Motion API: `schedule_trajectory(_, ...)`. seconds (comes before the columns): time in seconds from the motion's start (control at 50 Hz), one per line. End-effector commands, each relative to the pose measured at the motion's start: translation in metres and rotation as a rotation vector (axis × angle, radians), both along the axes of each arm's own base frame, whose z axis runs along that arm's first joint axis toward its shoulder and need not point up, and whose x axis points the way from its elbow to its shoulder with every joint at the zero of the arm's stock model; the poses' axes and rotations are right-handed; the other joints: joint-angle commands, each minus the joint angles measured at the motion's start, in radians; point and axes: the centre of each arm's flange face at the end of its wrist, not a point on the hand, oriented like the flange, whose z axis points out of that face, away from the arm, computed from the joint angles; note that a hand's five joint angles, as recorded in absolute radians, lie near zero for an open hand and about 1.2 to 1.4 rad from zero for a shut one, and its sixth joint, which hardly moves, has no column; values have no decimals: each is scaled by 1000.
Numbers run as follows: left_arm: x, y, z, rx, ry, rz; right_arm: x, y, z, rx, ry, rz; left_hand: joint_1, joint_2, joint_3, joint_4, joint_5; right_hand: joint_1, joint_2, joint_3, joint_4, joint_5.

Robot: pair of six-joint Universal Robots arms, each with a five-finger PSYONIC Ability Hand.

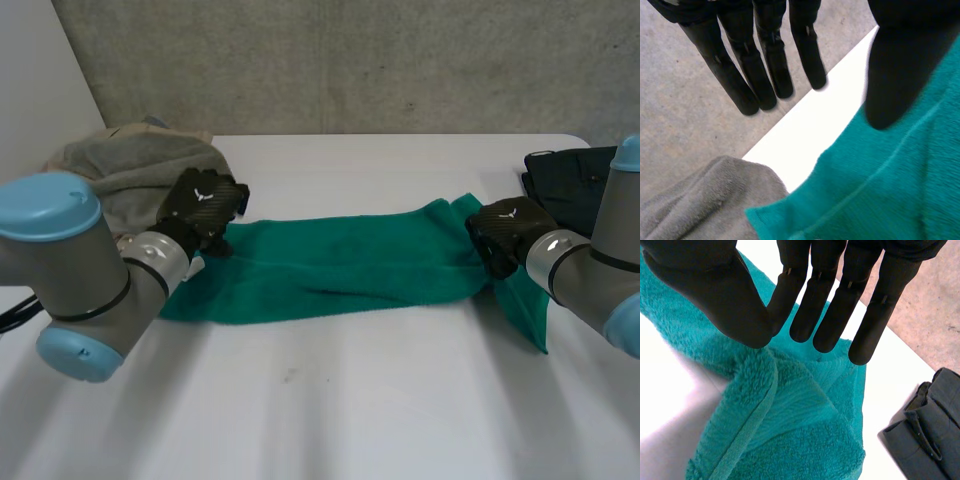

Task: Fold the laundry.

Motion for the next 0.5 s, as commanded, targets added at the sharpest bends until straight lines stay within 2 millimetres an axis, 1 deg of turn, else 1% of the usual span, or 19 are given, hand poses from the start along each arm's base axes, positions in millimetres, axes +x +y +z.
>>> schedule_trajectory(0.02,-5,-24,9,-40,18,2,11,21,31,-44,-36,62,-162,-198,-216,-214,-213,250,221,212,206,219)
schedule_trajectory(0.06,-4,-31,8,-32,13,11,11,23,38,-55,-40,63,-194,-231,-248,-246,-246,250,221,212,206,219)
schedule_trajectory(0.08,-3,-33,8,-24,9,14,11,24,38,-46,-38,58,-194,-231,-248,-247,-246,232,203,194,188,202)
schedule_trajectory(0.1,-1,-36,8,-5,0,23,7,24,33,-3,-26,26,-197,-234,-251,-249,-249,-317,-346,-356,-362,-348)
schedule_trajectory(0.12,0,-37,10,6,0,29,4,24,32,14,-21,5,-197,-234,-251,-250,-249,-369,-398,-408,-414,-400)
schedule_trajectory(0.16,4,-37,11,31,-7,36,-2,24,32,43,-16,-50,-203,-240,-257,-255,-255,-376,-405,-414,-420,-406)
schedule_trajectory(0.18,7,-37,12,55,-7,41,-7,26,32,69,-27,-113,-223,-260,-277,-276,-275,-387,-416,-426,-432,-418)
schedule_trajectory(0.22,9,-35,13,74,-2,43,-14,27,32,94,-53,-184,-250,-287,-304,-302,-302,-454,-483,-493,-499,-485)
schedule_trajectory(0.26,10,-34,15,82,14,39,-19,28,26,128,-95,-261,-265,-302,-319,-317,-317,-525,-554,-564,-570,-556)
schedule_trajectory(0.32,11,-33,15,87,28,35,-21,28,21,149,-146,-298,-268,-305,-322,-320,-320,-552,-581,-590,-596,-582)
schedule_trajectory(0.36,11,-33,15,90,37,36,-24,24,13,160,-197,-325,-279,-316,-333,-332,-331,-625,-654,-663,-670,-656)
schedule_trajectory(0.4,12,-32,16,94,42,34,-22,18,-1,178,-226,-326,-294,-331,-348,-346,-346,-625,-654,-664,-670,-656)
schedule_trajectory(0.5,13,-32,16,94,47,36,-17,13,-23,216,-235,-327,-318,-354,-372,-370,-370,-584,-613,-623,-629,-615)
